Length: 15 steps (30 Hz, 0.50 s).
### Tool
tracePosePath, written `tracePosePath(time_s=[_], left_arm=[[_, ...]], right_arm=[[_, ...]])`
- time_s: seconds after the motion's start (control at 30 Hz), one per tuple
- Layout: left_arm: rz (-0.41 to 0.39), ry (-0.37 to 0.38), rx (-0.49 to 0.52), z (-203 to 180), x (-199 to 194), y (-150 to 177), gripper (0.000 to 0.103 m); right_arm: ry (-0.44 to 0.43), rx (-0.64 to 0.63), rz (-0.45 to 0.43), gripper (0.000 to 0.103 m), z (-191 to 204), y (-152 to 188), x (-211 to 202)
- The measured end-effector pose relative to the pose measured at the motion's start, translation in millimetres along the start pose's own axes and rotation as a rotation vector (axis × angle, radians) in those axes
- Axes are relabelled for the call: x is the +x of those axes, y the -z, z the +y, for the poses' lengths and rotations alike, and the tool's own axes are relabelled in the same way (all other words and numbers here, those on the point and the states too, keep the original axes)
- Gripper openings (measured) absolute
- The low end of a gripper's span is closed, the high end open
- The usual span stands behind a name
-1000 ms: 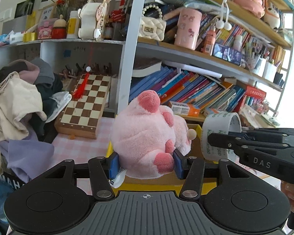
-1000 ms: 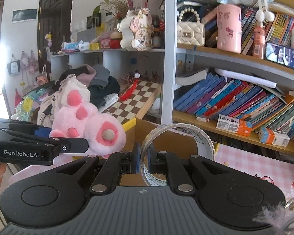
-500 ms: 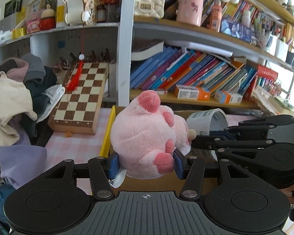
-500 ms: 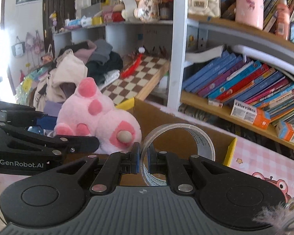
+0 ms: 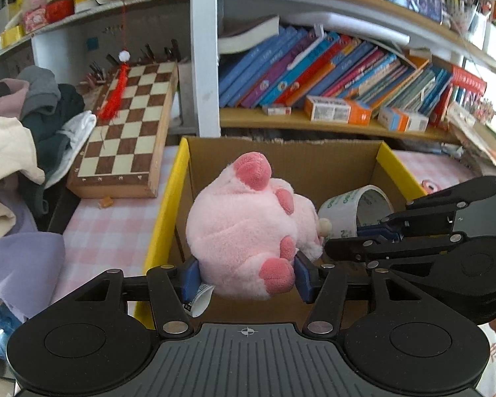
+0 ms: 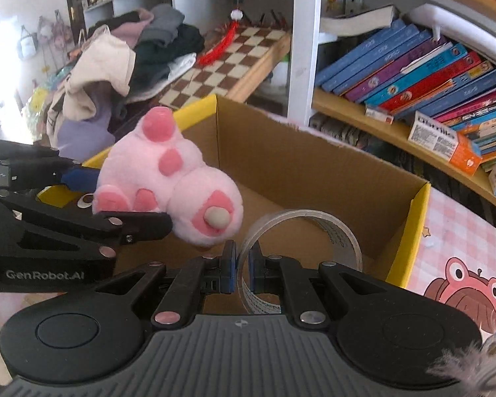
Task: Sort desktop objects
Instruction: 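Carry the pig and tape roll over the yellow box with both tools, then open both tools to drop the pig and tape roll into the box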
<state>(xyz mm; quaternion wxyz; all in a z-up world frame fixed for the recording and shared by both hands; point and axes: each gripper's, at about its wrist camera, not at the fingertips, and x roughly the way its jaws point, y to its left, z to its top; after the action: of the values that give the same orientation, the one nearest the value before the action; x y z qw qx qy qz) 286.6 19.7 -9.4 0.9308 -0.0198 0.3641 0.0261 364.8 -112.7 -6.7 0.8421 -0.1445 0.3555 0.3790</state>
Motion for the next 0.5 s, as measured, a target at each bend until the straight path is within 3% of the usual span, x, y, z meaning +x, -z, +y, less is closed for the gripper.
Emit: tracePosePath(time_s=[0.5], left_arm=[[0.045,-0.033,0.09,-9.9,10.8,1.1,0.058]], right_arm=[[-0.018,0.005,0.091,0.008,-2.7,-0.3,9.6]])
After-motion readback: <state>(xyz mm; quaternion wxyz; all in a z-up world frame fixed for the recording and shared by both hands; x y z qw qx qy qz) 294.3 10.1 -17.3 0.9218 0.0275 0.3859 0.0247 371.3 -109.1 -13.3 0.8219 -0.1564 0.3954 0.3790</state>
